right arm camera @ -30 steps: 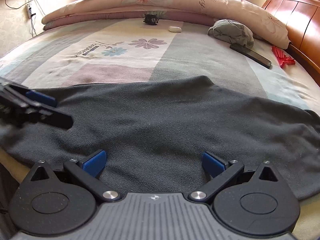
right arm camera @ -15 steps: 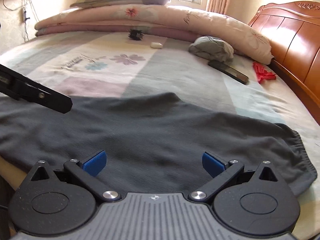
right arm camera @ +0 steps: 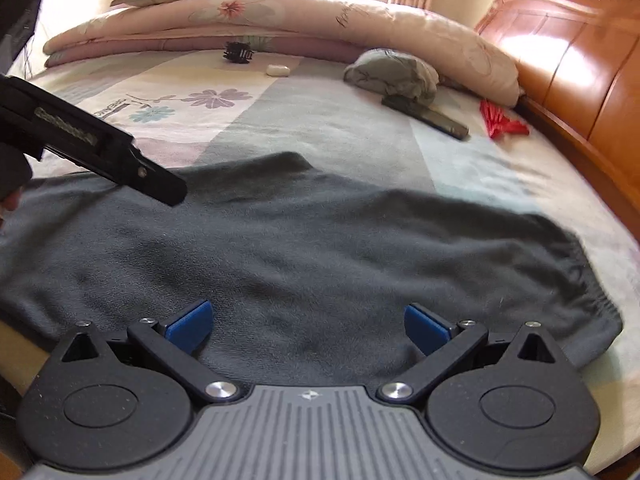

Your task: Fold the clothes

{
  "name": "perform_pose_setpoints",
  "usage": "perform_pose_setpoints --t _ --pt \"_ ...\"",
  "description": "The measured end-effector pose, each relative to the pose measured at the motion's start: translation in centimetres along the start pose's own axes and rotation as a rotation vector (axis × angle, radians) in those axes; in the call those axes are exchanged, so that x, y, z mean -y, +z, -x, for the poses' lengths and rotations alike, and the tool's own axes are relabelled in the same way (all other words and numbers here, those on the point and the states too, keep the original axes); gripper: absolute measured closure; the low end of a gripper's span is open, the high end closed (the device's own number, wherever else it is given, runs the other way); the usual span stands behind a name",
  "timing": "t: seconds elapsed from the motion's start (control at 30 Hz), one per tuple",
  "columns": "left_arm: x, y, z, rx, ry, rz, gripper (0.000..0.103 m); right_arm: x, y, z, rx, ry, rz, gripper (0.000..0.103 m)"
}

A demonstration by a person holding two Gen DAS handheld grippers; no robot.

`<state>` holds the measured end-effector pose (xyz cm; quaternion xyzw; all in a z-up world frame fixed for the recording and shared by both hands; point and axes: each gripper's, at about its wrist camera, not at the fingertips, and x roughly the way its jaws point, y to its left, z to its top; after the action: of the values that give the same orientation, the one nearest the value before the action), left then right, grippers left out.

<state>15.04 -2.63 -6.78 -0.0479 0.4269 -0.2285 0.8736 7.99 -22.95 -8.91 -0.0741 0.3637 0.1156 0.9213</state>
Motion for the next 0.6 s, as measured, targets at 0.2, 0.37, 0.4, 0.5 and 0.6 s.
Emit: perform_pose_setpoints --t 0.2,0.37,0.4,0.5,0.6 --pt "3.0 0.6 -2.1 -0.051 -0.140 -0.057 0.008 0.7 -0.6 -0.2 0.013 0.044 -0.038 0.000" --pt "2.6 1.9 -5.4 -0.055 -0.083 -0.034 0.007 0.8 -0.9 -0.1 0.027 0.050 -0.041 0.000" --pt "2.5 2.3 -5.9 -0.050 -0.074 -0.033 0.007 0.8 -0.9 -0.1 0.029 0.053 -0.040 0.000" --pt "2.9 3.0 -6.1 -0.068 -0.051 -0.043 0.006 1.0 -1.0 -0.2 0.036 0.063 -0.043 0.000" --pt "3.2 3.1 -5.0 -0.069 -0.055 -0.024 0.006 1.1 -1.0 -0.1 0.037 0.066 -0.044 0.000"
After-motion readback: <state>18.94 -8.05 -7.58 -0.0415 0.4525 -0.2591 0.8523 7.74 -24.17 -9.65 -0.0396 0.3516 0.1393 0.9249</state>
